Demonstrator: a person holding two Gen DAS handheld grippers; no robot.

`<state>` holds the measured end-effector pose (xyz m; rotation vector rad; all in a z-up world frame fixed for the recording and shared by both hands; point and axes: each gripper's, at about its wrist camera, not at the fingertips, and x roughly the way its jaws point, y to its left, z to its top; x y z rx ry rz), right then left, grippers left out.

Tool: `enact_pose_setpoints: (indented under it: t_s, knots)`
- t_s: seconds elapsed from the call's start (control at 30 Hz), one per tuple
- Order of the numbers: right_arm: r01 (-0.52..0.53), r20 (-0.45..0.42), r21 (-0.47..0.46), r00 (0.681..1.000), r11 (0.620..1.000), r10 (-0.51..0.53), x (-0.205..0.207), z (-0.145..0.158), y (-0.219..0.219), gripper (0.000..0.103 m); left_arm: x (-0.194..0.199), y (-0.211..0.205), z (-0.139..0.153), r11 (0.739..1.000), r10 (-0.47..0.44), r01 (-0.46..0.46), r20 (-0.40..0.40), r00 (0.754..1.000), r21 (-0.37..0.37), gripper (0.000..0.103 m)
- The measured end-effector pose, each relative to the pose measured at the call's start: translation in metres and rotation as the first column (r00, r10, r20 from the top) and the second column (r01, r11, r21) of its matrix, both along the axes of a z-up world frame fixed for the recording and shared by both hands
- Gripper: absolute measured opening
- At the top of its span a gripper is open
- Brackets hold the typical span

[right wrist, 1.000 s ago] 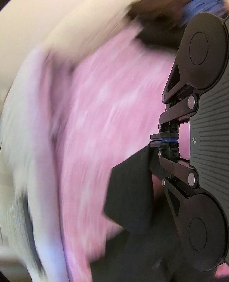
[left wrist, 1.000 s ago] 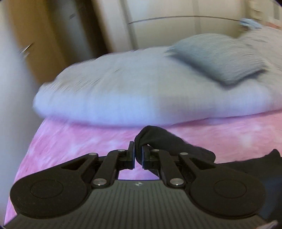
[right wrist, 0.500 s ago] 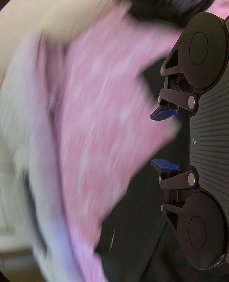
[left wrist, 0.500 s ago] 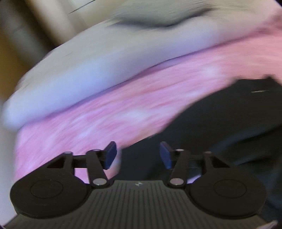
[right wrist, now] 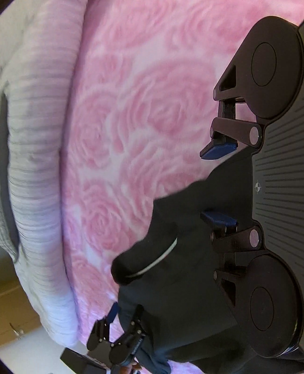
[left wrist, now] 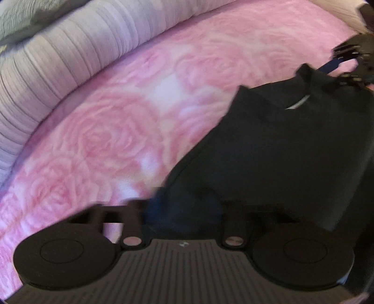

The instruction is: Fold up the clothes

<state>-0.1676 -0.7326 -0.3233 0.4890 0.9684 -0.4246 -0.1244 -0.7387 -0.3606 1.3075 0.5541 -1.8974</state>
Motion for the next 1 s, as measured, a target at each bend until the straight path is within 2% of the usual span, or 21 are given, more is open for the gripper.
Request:
enact_pose_setpoints:
  t_s: [0.07, 0.17, 0.23, 0.3, 0.37, 0.43, 0.47, 0.5, 0.53, 0.57, 0.6, 0.67, 0.8, 0.87, 0.97, 1.0]
  knots:
    - [0.007, -0.017, 0.024, 1.000, 1.000, -0.006, 0.005, 0.001, 0.001, 0.002, 0.011, 0.008, 0.017, 0.999, 0.027, -0.028, -0.038, 0.999, -0.023, 0.003]
    - [-0.006, 0.011, -0.045, 1.000, 0.999, 0.007, 0.021, 0.035, -0.001, 0.002, 0.038, 0.018, 0.059, 0.989, 0.096, -0.106, -0.099, 0.991, -0.101, 0.003]
    - [-0.019, 0.038, -0.106, 0.999, 0.994, 0.023, 0.033, 0.062, -0.003, 0.002, 0.059, 0.019, 0.089, 0.973, 0.147, -0.168, -0.133, 0.980, -0.158, 0.003]
    - [-0.030, 0.063, -0.168, 0.997, 0.985, 0.041, 0.045, 0.088, -0.006, 0.002, 0.078, 0.014, 0.108, 0.951, 0.210, -0.238, -0.153, 0.966, -0.197, 0.003]
    - [-0.053, 0.074, -0.215, 0.995, 0.975, 0.071, 0.073, 0.107, -0.017, 0.002, 0.091, 0.003, 0.109, 0.920, 0.294, -0.321, -0.147, 0.944, -0.223, 0.008]
    - [-0.081, 0.057, -0.251, 0.994, 0.965, 0.098, 0.109, 0.111, -0.029, 0.003, 0.101, -0.009, 0.104, 0.874, 0.395, -0.418, -0.140, 0.908, -0.248, 0.016]
    - [-0.085, 0.037, -0.283, 0.994, 0.955, 0.099, 0.125, 0.108, -0.030, 0.004, 0.106, -0.015, 0.101, 0.846, 0.444, -0.464, -0.137, 0.886, -0.261, 0.026]
    - [-0.089, 0.016, -0.315, 0.995, 0.945, 0.099, 0.141, 0.105, -0.031, 0.013, 0.111, -0.021, 0.098, 0.817, 0.491, -0.509, -0.136, 0.861, -0.272, 0.033]
    - [-0.085, -0.012, -0.361, 0.996, 0.929, 0.086, 0.154, 0.102, -0.029, 0.022, 0.117, -0.020, 0.094, 0.792, 0.535, -0.556, -0.152, 0.831, -0.252, 0.037]
    - [-0.060, -0.035, -0.421, 0.998, 0.905, 0.049, 0.159, 0.101, -0.024, 0.043, 0.121, -0.013, 0.092, 0.784, 0.549, -0.576, -0.176, 0.817, -0.229, 0.037]
    - [-0.027, -0.022, -0.440, 1.000, 0.898, 0.020, 0.156, 0.101, -0.018, 0.049, 0.120, 0.000, 0.092, 0.791, 0.540, -0.569, -0.182, 0.822, -0.225, 0.038]
    - [0.024, 0.043, -0.392, 0.999, 0.920, -0.008, 0.137, 0.105, -0.008, 0.050, 0.117, 0.029, 0.089, 0.813, 0.515, -0.546, -0.188, 0.836, -0.201, 0.038]
    - [0.077, 0.099, -0.248, 0.994, 0.966, -0.054, 0.067, 0.100, 0.038, 0.051, 0.096, 0.112, 0.082, 0.869, 0.473, -0.492, -0.203, 0.857, -0.054, 0.038]
    - [0.072, 0.070, -0.164, 0.996, 0.984, -0.061, 0.026, 0.090, 0.073, 0.051, 0.084, 0.161, 0.077, 0.897, 0.438, -0.441, -0.198, 0.877, 0.028, 0.038]
    - [0.074, 0.007, -0.015, 0.997, 0.997, -0.074, -0.030, 0.072, 0.133, 0.051, 0.064, 0.222, 0.061, 0.913, 0.400, -0.369, -0.199, 0.895, 0.173, 0.039]
    - [0.082, -0.016, 0.043, 0.997, 0.996, -0.082, -0.047, 0.066, 0.154, 0.051, 0.059, 0.235, 0.056, 0.915, 0.391, -0.357, -0.192, 0.900, 0.191, 0.039]
